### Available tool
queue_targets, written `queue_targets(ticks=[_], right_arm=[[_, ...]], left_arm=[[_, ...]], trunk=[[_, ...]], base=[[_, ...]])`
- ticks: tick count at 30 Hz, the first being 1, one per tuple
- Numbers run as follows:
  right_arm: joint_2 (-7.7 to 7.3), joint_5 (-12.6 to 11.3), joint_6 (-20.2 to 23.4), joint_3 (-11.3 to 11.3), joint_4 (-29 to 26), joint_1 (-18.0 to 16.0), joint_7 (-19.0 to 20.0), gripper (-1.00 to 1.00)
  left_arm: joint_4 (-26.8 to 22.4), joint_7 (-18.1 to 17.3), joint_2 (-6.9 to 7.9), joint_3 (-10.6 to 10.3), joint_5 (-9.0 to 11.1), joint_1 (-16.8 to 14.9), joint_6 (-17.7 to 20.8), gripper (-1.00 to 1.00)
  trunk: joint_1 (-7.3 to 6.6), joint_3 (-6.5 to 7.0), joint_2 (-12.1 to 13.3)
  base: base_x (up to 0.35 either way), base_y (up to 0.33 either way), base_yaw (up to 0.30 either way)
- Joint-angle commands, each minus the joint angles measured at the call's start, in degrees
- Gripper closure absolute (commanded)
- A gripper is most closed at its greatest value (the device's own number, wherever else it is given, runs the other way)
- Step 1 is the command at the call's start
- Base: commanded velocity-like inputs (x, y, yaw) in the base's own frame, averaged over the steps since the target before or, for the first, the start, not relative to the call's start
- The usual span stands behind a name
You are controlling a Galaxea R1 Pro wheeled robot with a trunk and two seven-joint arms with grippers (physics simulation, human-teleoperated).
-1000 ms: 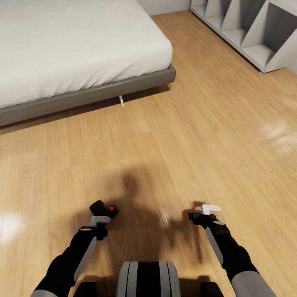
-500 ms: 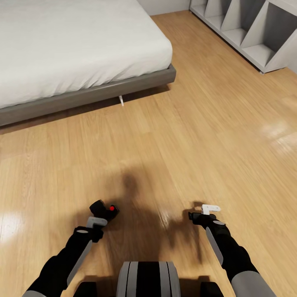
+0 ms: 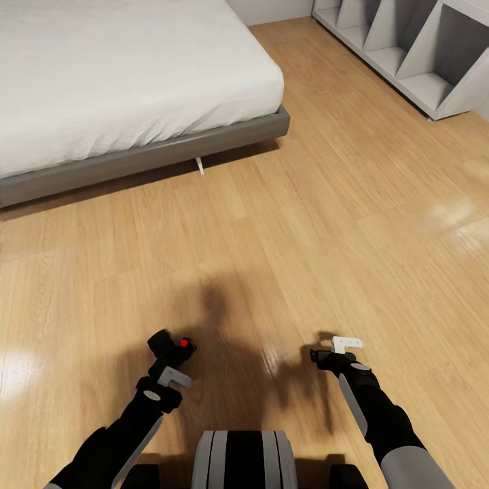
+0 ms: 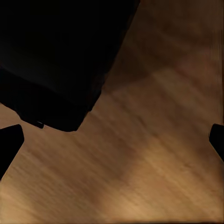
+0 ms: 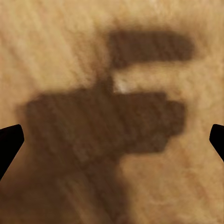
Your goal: Attach the digital camera to the camera tripod in the bedroom.
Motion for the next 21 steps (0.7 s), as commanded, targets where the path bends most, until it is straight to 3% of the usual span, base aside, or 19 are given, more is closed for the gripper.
queue_targets(ticks=[1,8,21], right_arm=[[-0.02,-0.5,0.3,0.1,-0.1,0.0,-0.3,-1.00],[-0.02,-0.5,0.3,0.1,-0.1,0.0,-0.3,-1.00],[-0.02,-0.6,0.3,0.1,-0.1,0.0,-0.3,-1.00]], left_arm=[[-0.1,0.5,0.21,-0.6,0.6,0.0,0.2,-1.00],[0.0,0.5,0.88,-2.1,0.7,0.0,0.2,-1.00],[-0.2,0.6,2.09,-2.3,0.8,0.0,0.2,-1.00]], trunk=[[-0.01,-0.03,0.0],[-0.01,-0.03,0.0],[-0.01,-0.03,0.0]], base=[[0.000,0.000,0.000],[0.000,0.000,0.000],[0.000,0.000,0.000]])
